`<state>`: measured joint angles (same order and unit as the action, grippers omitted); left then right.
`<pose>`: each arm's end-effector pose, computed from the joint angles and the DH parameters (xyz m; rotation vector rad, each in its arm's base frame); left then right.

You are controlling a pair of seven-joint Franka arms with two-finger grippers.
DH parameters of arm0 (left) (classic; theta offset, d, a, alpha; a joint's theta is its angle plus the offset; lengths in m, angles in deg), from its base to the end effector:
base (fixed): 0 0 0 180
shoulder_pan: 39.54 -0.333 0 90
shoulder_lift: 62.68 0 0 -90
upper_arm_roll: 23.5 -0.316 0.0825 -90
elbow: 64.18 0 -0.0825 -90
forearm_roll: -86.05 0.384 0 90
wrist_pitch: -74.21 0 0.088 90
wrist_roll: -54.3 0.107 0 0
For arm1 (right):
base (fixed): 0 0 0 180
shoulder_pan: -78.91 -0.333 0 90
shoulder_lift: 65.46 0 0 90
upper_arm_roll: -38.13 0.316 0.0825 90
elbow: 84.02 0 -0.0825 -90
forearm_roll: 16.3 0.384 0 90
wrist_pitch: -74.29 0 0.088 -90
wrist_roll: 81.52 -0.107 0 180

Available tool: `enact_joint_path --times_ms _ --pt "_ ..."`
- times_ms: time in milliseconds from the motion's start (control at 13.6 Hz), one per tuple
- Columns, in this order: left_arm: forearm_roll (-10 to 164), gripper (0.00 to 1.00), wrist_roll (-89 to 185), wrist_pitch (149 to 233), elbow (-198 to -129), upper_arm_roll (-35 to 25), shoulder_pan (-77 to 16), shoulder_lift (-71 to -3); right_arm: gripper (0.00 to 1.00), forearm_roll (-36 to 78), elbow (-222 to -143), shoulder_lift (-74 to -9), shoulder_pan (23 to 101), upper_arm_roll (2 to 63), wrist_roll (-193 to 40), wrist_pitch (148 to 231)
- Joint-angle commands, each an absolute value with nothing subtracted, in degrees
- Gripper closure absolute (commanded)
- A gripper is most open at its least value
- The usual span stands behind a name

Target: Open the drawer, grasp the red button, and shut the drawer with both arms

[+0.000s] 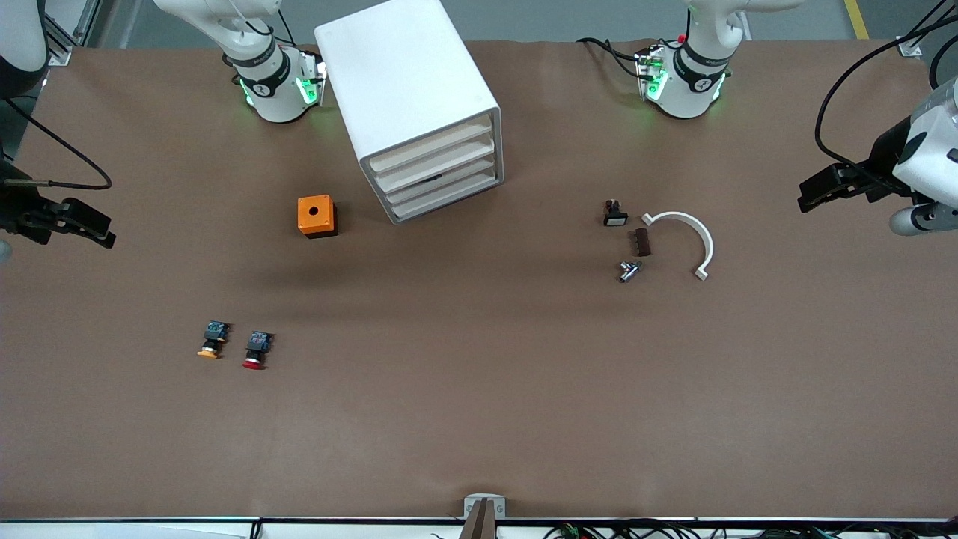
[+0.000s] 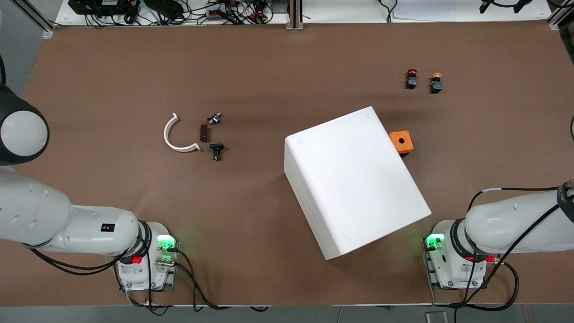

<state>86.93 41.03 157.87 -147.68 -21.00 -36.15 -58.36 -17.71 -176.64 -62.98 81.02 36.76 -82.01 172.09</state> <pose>0.5639 -0.0553 0.6259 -3.1092 -0.2023 0.1084 0.5777 -0.0372 0.5905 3.1123 -0.1035 0.0723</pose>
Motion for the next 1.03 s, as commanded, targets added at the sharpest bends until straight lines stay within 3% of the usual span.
enact_joint_path --times_ms 0,513,806,953 --pt "87.11 0.0 41.38 158.14 -147.41 -21.48 -35.33 -58.46 0.0 -17.62 -179.56 -65.72 81.28 36.99 -82.48 173.17" --pt "87.02 0.0 40.41 157.97 -149.52 -20.69 -35.41 -58.89 0.0 -17.62 -179.38 -65.9 81.11 37.08 -82.48 172.73" --pt "87.28 0.0 39.79 164.9 -161.1 -19.98 -35.59 -67.14 0.0 -17.62 -179.38 -65.81 81.11 37.08 -82.48 172.82" --pt "87.28 0.0 39.71 164.65 -161.04 -19.37 -35.94 -67.51 0.0 -17.62 -179.38 -65.81 81.11 37.08 -82.48 172.82"
